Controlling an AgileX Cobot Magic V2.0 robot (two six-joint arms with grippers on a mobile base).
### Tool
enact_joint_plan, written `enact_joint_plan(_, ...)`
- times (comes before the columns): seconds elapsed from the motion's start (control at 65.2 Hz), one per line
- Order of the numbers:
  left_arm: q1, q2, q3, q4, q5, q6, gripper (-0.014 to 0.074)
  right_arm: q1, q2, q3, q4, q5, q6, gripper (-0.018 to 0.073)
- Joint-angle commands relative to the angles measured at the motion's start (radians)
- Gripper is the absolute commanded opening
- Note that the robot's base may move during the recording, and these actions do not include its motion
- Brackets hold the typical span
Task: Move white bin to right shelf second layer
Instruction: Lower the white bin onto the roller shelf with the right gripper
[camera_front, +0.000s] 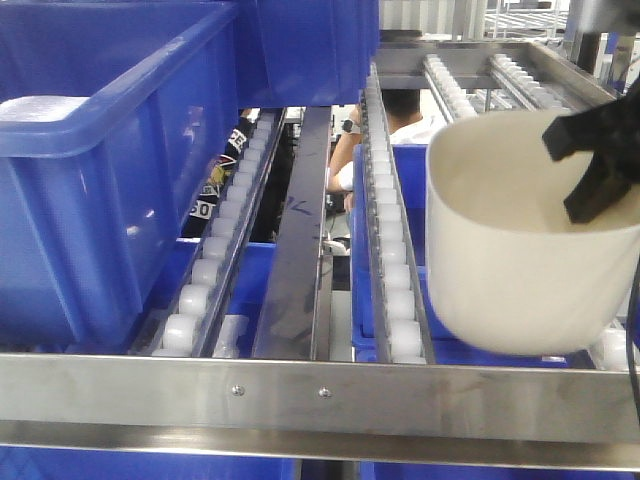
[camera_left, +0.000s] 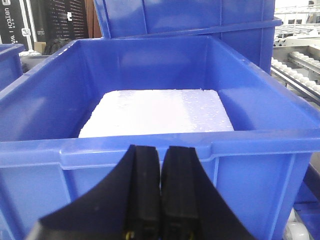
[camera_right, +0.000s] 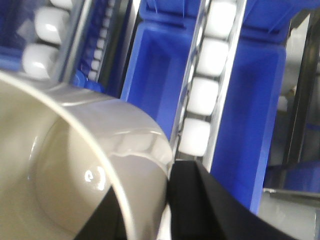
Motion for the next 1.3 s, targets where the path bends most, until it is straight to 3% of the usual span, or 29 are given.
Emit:
enact_joint_plan(0.0,-0.002,-0.013,0.033,-0.005,-0.087,-0.007,0.0085,0.001,-0.014,-0.037,0.006,-0.082,-0.005,0.0024)
enact_joint_plan(0.705,-0.002,-0.013,0.033,-0.005,-0.087,-0.007,0.0085,0.001,0.056,-0.037,0.006,-0.091,-0.005,0.0032)
enact_joint_plan(0.812,-0.002,-0.013,0.033,-0.005,-0.087,-0.007,0.0085,0.001,0.056,-0.037,0.006,-0.091,-0.005,0.0124)
enact_joint_plan(1.012,-0.002,-0.013,0.033,-0.005,-0.087,-0.007,0.0085,0.001,0.056,-0.037,0.006,-0.091,-0.005,0.0417)
enact_joint_plan(1.288,-0.002,-0.013,0.033,-0.005,-0.087,-0.007,0.0085,0.001,0.049,-0.037,0.006,-0.104,-0.004,0.0436)
